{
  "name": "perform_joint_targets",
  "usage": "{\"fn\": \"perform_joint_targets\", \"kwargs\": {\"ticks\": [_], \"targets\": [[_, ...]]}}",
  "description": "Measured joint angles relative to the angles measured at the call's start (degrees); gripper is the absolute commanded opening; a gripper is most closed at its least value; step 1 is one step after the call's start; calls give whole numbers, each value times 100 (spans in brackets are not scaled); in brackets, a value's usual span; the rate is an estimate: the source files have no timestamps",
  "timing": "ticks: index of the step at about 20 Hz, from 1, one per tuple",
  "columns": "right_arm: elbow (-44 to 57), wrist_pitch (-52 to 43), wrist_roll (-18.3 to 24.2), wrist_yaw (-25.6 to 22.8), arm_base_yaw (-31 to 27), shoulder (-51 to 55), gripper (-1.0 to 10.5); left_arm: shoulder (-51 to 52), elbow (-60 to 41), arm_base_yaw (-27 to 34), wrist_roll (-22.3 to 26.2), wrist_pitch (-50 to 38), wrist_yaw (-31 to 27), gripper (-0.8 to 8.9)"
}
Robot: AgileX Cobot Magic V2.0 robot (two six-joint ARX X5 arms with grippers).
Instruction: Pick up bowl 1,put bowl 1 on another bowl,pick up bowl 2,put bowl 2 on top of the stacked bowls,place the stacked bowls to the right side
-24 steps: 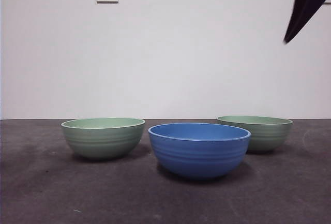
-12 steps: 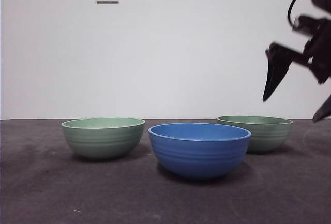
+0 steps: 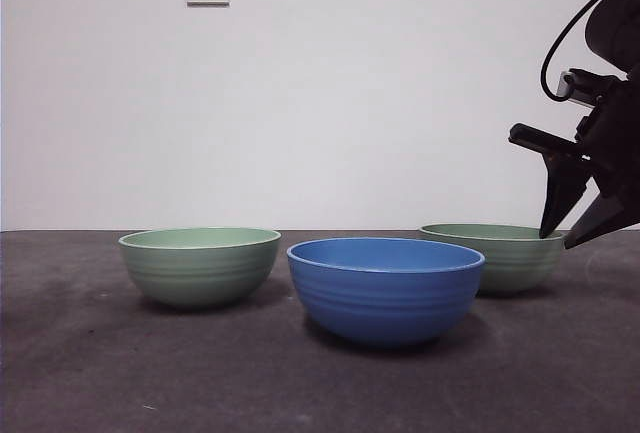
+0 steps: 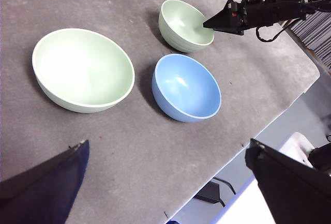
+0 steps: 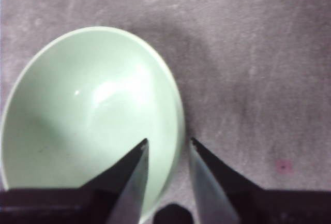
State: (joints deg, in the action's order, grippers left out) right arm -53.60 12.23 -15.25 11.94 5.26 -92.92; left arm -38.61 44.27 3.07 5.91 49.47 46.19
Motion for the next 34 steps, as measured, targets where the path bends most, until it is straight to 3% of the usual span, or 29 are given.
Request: {"fn": "perform_joint_targets", "kwargs": {"ticks": [3, 6, 13, 19, 24, 27, 34], "targets": [[-2, 7, 0, -9, -2, -90, 112, 0, 0, 2, 0, 0, 0, 544], [-2, 7, -2, -22, -2, -153, -10, 0, 0, 0, 0, 0, 0, 544], [-2, -26, 0, -20, -2, -107, -10, 0, 0, 0, 0, -9, -31, 544], [-11, 391, 46, 275, 81, 1110, -10, 0, 0, 0, 0, -17, -365, 543], [-17, 1355, 374, 289, 844, 1469, -10, 0, 0, 0, 0, -17, -409, 543], [-17, 1412, 433, 264, 1375, 1467, -11, 0, 0, -90, 0, -15, -411, 543], [-17, 1523, 455, -409, 2149, 1263, -11, 0, 0, -219, 0, -13, -420, 543]]}}
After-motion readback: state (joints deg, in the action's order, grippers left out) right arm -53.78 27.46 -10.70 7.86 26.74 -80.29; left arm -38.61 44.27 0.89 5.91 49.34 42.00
